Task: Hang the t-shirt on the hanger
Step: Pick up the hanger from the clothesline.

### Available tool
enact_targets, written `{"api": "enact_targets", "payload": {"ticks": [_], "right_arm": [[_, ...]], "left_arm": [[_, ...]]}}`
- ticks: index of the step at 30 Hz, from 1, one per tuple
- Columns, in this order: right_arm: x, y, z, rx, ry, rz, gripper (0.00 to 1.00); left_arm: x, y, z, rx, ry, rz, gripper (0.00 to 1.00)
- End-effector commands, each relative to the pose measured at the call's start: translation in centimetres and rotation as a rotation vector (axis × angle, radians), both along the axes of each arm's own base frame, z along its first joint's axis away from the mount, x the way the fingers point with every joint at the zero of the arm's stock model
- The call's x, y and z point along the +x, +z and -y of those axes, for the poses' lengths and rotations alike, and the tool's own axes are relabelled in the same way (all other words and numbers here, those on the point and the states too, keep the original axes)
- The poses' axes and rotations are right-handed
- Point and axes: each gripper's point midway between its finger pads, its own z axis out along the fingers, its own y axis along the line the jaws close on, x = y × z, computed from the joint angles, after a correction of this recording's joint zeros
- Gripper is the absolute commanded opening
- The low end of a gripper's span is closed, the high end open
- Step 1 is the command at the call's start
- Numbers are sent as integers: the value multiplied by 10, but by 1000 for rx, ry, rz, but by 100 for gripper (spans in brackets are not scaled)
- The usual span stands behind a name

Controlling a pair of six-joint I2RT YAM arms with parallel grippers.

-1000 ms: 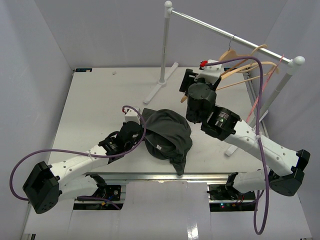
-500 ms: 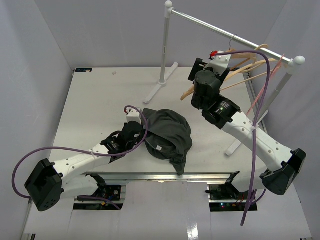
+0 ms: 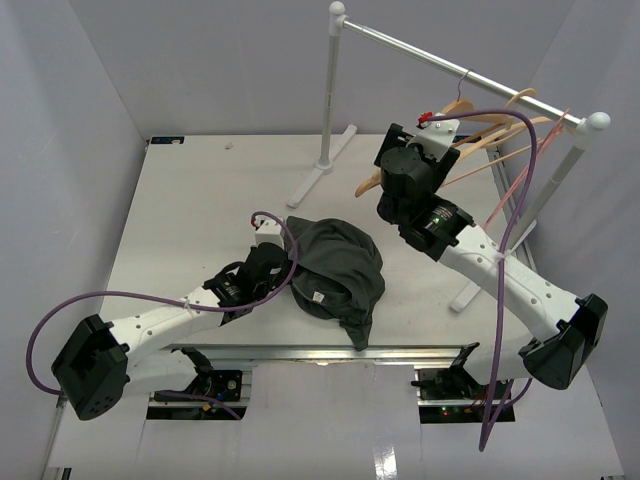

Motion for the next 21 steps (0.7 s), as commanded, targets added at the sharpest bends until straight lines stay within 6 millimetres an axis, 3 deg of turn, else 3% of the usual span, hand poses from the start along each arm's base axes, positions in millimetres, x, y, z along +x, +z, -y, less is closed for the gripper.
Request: {"api": "enact_targets", "payload": {"ticks": [1, 7, 16, 21], "right_arm": [[10, 2, -4, 24, -61, 20, 84], [16, 1, 2, -10, -128, 8, 84], [23, -24, -1, -91, -184, -42, 82], [24, -27, -3, -86, -177, -43, 78]], "left_arm": [[2, 12, 6, -33, -12, 18, 0], [1, 11, 7, -31, -25, 14, 0], [2, 15, 10, -46, -32, 25, 0], [1, 19, 10, -61, -37, 38, 0]]}}
